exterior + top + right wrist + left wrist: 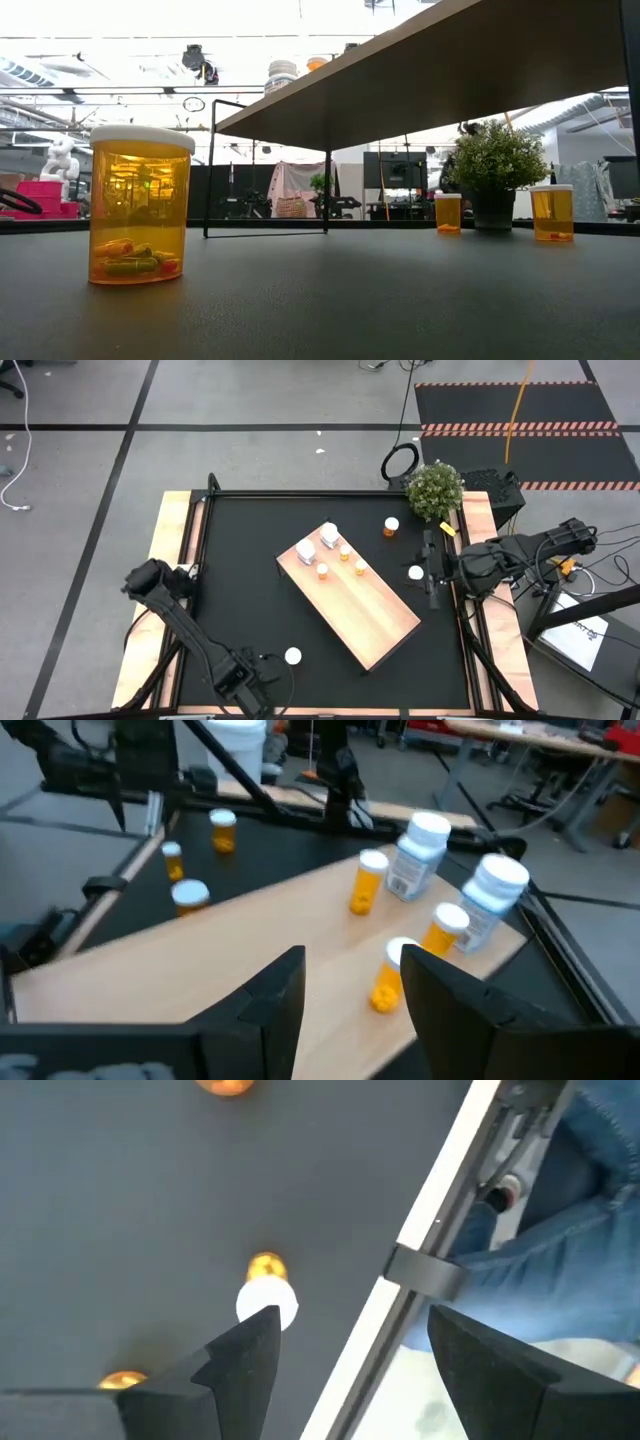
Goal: Pick and place medicine bottles onto shelf by color
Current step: Put the small orange pill bottle on the shelf aligned with the other small orange pill bottle
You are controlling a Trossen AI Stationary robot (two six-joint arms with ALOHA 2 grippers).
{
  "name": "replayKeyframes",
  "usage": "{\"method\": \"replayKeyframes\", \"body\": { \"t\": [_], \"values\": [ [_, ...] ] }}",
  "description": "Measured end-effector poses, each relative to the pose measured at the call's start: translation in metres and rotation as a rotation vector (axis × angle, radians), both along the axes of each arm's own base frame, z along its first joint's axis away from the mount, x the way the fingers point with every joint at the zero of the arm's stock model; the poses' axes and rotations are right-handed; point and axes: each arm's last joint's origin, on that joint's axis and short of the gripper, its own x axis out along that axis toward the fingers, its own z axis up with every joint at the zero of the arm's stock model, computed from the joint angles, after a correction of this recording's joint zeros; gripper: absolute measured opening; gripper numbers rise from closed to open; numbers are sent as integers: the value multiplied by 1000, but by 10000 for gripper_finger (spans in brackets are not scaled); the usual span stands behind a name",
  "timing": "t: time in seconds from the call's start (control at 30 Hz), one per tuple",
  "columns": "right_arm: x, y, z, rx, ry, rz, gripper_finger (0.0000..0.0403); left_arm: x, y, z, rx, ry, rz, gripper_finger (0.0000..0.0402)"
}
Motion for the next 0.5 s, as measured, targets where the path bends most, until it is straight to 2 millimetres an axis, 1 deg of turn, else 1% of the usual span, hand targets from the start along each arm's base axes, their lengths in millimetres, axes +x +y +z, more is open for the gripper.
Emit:
{"method": "replayKeyframes", "body": {
  "t": [0.1,0.27,0.5],
  "values": [
    [0,0,2,-4,-21,7,160,-2,-3,-8,35,21,-28,255],
    [0,0,3,-17,-25,11,160,-5,-1,-15,100,74,-29,255],
    [0,0,2,-28,-23,15,160,-3,-2,-26,168,61,-82,255]
  ]
}}
